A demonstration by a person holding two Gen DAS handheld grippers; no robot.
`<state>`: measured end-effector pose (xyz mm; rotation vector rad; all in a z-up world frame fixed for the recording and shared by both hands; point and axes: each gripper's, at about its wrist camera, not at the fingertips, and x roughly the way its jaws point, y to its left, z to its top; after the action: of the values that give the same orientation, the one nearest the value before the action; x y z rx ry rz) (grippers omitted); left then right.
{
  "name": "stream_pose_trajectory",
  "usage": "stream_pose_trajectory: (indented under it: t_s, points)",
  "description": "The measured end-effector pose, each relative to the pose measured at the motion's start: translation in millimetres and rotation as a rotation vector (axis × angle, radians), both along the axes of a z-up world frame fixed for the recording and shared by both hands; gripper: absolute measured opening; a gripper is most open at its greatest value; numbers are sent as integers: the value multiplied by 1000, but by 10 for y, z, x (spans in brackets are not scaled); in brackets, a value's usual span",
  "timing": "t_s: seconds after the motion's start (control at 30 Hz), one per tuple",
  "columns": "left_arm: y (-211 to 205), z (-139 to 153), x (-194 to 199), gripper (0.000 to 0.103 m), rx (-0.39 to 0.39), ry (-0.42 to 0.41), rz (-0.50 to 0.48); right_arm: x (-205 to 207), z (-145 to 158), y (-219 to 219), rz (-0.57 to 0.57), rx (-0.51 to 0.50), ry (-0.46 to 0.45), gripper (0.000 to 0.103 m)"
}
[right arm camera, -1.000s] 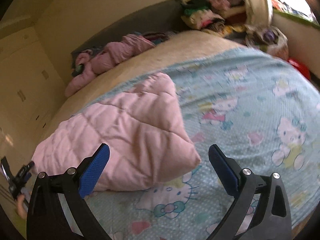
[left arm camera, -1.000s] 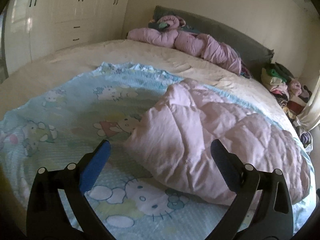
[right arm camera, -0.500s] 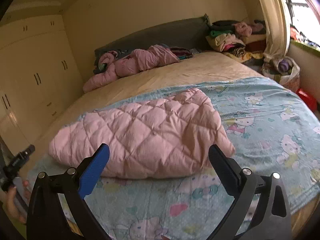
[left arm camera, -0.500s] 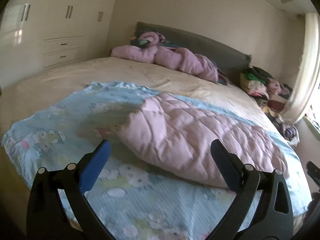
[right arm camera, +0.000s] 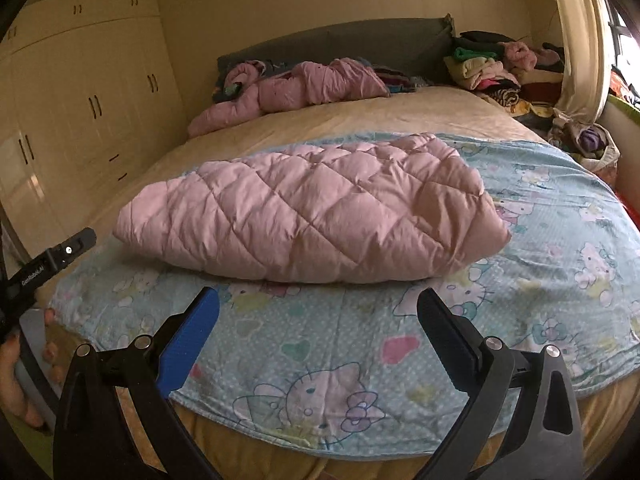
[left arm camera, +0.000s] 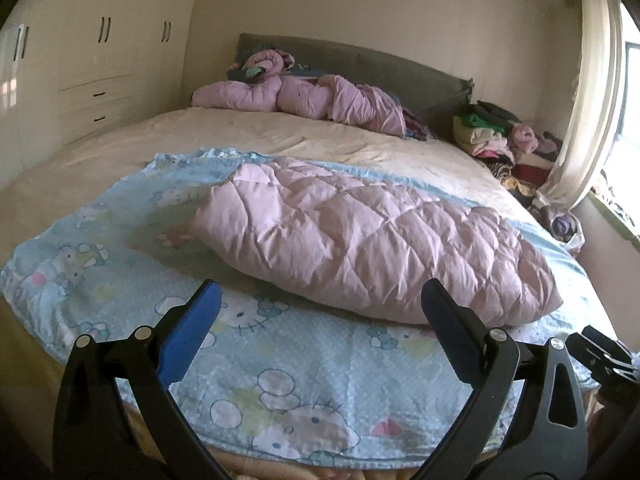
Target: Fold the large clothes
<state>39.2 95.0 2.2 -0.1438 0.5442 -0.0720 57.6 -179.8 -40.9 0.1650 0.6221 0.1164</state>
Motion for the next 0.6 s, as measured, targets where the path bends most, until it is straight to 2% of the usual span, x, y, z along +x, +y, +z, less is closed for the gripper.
stream_pose_trajectory:
  t_s: [0.6]
  points:
    - [-65, -38, -21, 94, 3, 25, -22, -60, 45, 22, 3, 11, -18, 99]
